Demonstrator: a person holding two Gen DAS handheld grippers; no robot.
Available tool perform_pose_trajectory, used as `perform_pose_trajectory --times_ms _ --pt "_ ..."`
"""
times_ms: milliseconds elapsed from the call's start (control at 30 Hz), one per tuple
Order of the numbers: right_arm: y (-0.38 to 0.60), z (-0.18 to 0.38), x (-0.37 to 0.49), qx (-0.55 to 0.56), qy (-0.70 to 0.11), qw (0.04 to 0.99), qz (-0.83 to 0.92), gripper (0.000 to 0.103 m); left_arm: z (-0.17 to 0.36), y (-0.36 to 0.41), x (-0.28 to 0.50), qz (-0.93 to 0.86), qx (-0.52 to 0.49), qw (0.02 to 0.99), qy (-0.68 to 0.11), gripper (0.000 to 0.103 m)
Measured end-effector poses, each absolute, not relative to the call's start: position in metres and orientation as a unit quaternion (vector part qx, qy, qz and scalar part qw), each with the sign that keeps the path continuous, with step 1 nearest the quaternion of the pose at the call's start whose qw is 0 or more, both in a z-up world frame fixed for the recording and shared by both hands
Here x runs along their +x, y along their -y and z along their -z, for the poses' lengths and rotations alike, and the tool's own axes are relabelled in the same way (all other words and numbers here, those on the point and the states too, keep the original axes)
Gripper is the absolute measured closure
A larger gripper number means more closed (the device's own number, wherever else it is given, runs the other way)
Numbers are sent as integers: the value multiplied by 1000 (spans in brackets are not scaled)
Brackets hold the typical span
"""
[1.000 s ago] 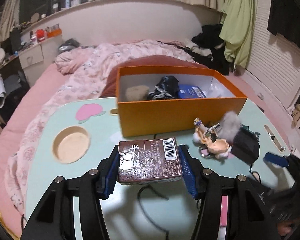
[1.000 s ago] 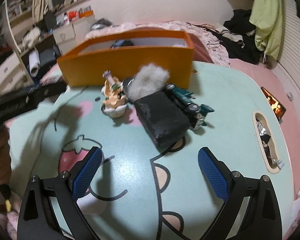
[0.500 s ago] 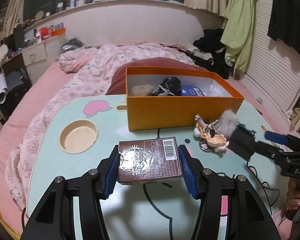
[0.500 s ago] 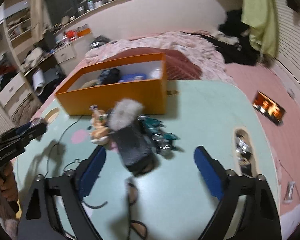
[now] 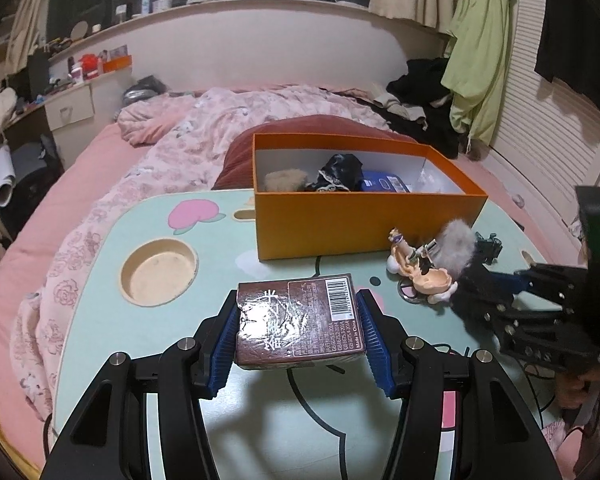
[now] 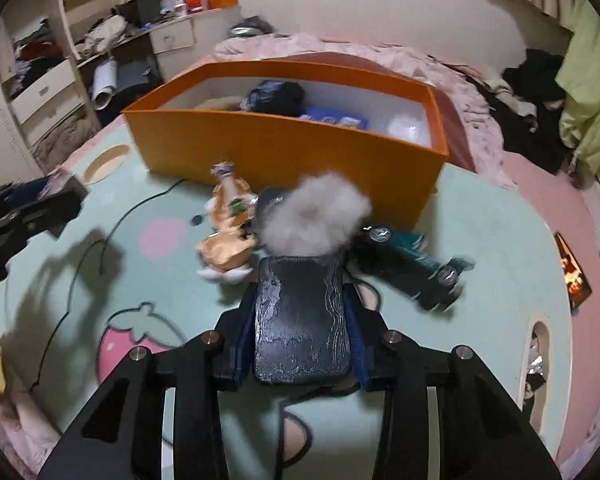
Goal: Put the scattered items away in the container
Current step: 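Grasp the black sponge with the right gripper while the left gripper carries the carton to the box, then open the left gripper to drop the carton into the box while the right gripper drops the sponge in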
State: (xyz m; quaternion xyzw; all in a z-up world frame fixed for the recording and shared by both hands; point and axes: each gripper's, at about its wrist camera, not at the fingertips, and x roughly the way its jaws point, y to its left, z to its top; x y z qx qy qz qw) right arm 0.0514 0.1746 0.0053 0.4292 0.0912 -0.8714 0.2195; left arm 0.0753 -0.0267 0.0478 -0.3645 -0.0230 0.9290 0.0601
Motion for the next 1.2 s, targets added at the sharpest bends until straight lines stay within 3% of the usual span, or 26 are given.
perform_pose_trajectory --times_ms 533,1000,1200 --pt "-187 -56 85 372 31 308 875 63 -76 25 72 -939 -332 80 25 48" --pt "-165 -95 -16 342 42 224 912 63 -114 -7 -30 -946 -309 100 6 47" --pt "-154 -82 -61 366 29 178 913 61 -93 3 -59 -930 -354 93 41 32"
